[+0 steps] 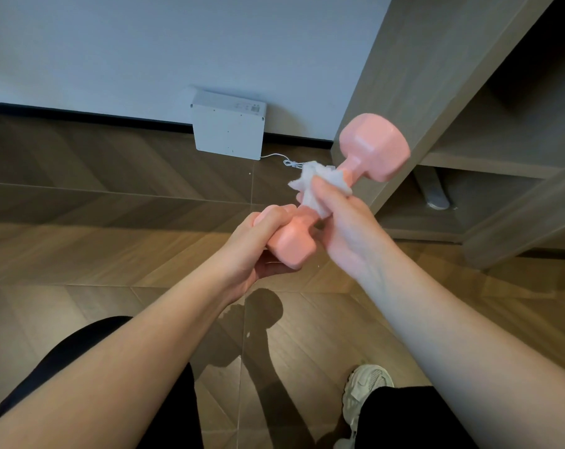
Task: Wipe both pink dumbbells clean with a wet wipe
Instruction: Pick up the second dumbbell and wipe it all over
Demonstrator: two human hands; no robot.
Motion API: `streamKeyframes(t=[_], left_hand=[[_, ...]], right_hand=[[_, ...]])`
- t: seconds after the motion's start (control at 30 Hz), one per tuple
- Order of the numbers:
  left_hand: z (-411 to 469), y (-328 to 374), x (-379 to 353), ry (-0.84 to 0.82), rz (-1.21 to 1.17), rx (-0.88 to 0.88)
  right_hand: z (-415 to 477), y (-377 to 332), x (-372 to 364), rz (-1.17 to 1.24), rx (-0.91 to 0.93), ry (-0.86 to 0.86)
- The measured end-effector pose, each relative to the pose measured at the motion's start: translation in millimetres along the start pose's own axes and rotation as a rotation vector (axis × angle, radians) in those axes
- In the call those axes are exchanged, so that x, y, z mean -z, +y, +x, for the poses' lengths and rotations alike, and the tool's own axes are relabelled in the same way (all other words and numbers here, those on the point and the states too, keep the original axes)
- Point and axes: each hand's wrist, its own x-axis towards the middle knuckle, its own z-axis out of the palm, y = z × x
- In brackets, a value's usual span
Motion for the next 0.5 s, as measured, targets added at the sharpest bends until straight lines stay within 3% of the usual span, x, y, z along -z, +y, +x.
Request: streamKeyframes(t=[0.2,0.33,0.43,0.5], left_hand=[[1.4,-2.8,3.0,0.044,0.101,0.032],[0.8,-2.4,-2.2,0.152,0.223,-0.241],[1.4,-5.6,0.8,0.336,0.52,-0.423],[1.6,-7.1,2.6,0.372,0.677,-0.527]], right_hand=[[8.2,-22.3,7.0,0.326,-0.057,0.169],[8.0,-22.9,3.2,0.521,-0.121,0.224],[7.2,-23.7,1.8,0.584,-0.158,0.259],[7.3,-24.5,1.9,0.624,-0.166,0.272]])
